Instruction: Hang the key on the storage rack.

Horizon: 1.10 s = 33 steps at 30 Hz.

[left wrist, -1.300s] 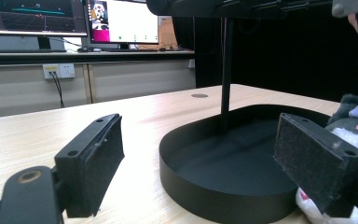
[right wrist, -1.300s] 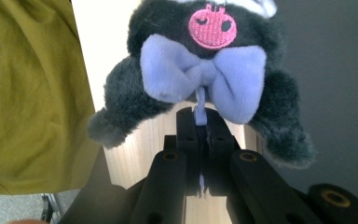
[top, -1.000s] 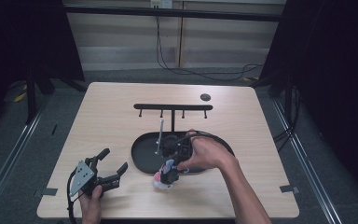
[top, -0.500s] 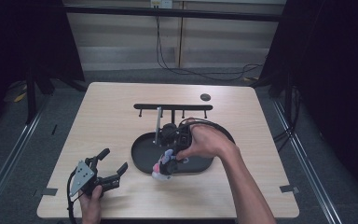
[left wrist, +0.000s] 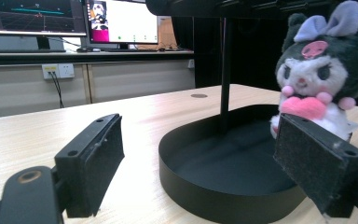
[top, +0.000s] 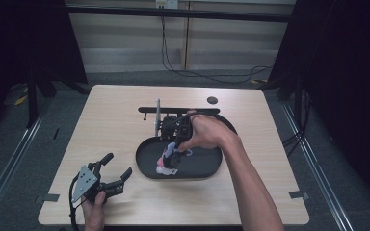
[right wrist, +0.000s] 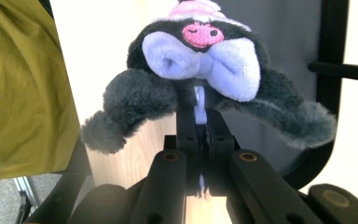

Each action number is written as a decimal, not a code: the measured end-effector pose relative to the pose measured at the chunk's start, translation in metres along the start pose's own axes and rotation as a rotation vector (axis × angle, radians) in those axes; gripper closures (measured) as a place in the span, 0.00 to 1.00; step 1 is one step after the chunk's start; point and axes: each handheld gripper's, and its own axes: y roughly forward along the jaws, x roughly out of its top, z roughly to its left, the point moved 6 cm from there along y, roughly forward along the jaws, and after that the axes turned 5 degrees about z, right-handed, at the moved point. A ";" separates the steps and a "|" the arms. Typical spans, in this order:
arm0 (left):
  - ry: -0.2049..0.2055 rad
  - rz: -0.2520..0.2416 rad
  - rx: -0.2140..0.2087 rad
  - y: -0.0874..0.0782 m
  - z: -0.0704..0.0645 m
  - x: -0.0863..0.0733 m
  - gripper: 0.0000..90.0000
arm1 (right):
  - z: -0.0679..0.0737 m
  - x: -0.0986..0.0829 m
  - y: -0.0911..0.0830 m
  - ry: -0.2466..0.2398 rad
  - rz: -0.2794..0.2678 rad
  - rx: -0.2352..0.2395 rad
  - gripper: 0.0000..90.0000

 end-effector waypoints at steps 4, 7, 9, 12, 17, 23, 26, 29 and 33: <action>0.000 -0.001 -0.001 0.000 0.000 0.000 0.17 | -0.007 0.003 -0.002 -0.006 0.013 0.006 0.97; -0.001 -0.003 0.000 0.000 0.000 0.000 0.17 | -0.012 0.005 -0.003 -0.008 0.019 0.007 0.97; -0.001 -0.003 0.001 0.000 0.000 0.000 0.17 | -0.015 0.004 -0.005 -0.004 0.025 0.010 0.97; 0.004 -0.001 0.000 0.000 0.000 0.000 0.17 | -0.021 0.003 -0.009 0.009 0.034 0.007 0.97; 0.004 -0.001 0.000 0.000 0.000 0.000 0.17 | -0.028 0.003 -0.021 0.010 -0.004 0.003 0.97; 0.000 -0.002 0.001 0.000 0.000 0.000 0.17 | -0.037 0.006 -0.026 0.011 0.025 0.002 0.97; 0.000 -0.002 0.001 0.000 0.000 0.000 0.17 | -0.042 0.006 -0.026 0.020 0.030 -0.001 0.97; -0.001 -0.004 0.000 0.000 0.000 0.000 0.17 | -0.047 0.007 -0.026 0.022 0.021 -0.005 0.97; -0.004 -0.005 0.000 0.000 0.000 0.000 0.17 | -0.055 0.004 -0.029 0.039 0.032 -0.020 0.97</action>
